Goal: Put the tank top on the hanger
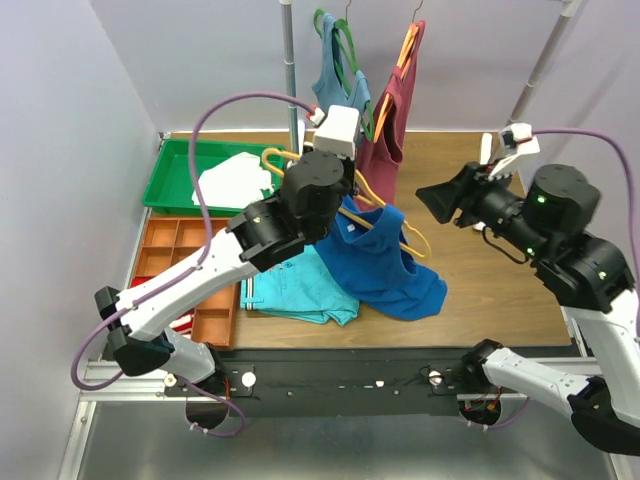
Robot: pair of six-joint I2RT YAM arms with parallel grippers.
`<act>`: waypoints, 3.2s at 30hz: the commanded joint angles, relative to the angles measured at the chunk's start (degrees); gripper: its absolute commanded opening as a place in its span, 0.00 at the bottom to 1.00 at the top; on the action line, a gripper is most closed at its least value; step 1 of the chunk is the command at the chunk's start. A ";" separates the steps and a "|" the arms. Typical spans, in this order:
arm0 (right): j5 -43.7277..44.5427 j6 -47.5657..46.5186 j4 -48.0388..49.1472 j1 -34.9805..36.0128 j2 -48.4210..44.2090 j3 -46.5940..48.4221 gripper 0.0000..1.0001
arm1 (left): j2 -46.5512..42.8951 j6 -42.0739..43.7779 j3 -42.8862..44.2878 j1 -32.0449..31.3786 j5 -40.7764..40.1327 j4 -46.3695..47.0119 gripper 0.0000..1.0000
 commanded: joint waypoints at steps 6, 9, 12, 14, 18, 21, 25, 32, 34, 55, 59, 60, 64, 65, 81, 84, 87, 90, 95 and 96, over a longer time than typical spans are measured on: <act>-9.49 -3.58 -2.57 0.25 0.48 -0.83 0.60 | 1.01 4.20 11.86 -3.14 6.22 -9.44 0.00; -10.55 -3.67 -2.83 0.25 0.04 -2.51 0.60 | 1.80 3.58 10.19 -3.14 6.92 -9.36 0.00; -10.73 -3.58 -3.36 0.17 -0.66 -4.27 0.60 | 2.51 3.23 9.04 -3.23 7.71 -8.74 0.00; -10.56 -3.58 -3.53 0.17 -1.01 -4.89 0.60 | 3.30 3.40 8.77 -3.14 7.54 -8.65 0.00; -12.66 -4.02 -3.71 0.17 0.21 -5.59 0.59 | 4.79 3.67 7.99 -3.14 7.01 -8.04 0.00; -12.93 -4.72 -3.97 0.17 0.65 -7.34 0.59 | 5.76 3.76 7.72 -3.14 7.01 -7.60 0.00; -12.05 -5.69 -4.50 0.17 0.30 -9.81 0.59 | 6.81 3.50 7.72 -2.70 7.71 -7.07 0.00; -12.22 -7.27 -6.43 0.25 0.30 -11.83 0.58 | 8.92 2.35 10.18 -1.65 10.88 -7.77 0.00; -12.31 -7.62 -6.70 0.17 0.39 -12.10 0.58 | 9.71 2.09 10.88 -1.56 11.06 -7.86 0.00; -8.89 -5.52 -2.39 0.17 -1.89 -19.66 0.08 | 11.04 -0.99 10.80 -0.95 12.46 -7.60 0.00; -6.60 -5.16 -3.97 0.17 -2.86 -18.78 0.01 | 10.33 -1.43 10.27 -0.77 12.38 -7.69 0.27; -6.43 -5.16 -4.24 0.17 -3.12 -18.08 0.01 | 9.98 -1.60 10.01 -0.77 12.37 -7.60 0.30; -6.78 -3.94 -5.55 0.25 -4.79 -17.63 0.01 | 7.44 -2.57 7.64 -0.68 11.85 -7.25 0.64; -6.69 -3.67 -5.64 0.17 -5.23 -17.90 0.01 | 6.74 -2.83 7.02 -0.77 11.76 -7.07 0.67; -5.37 -1.38 -12.84 0.17 -9.63 -18.00 0.01 | -7.24 -6.26 -10.47 0.02 8.86 -3.03 0.65; -3.44 -0.33 -16.71 0.17 -9.80 -16.32 0.01 | -8.30 -6.53 -11.26 0.11 8.95 -3.29 0.63; 0.85 1.77 -21.19 0.25 -10.68 -14.30 0.01 | -9.61 -6.88 -12.23 0.11 9.03 -3.47 0.62; 5.08 4.76 -25.76 0.25 -11.82 -11.49 0.01 | -10.85 -7.05 -12.94 0.20 9.65 -3.73 0.62; 13.34 10.21 -32.35 0.17 -12.97 -4.56 0.01 | -12.17 -8.10 -12.06 0.20 12.11 -5.84 0.59; 14.48 10.83 -33.15 0.17 -12.53 -3.41 0.01 | -12.43 -8.63 -12.23 0.20 13.33 -6.10 0.59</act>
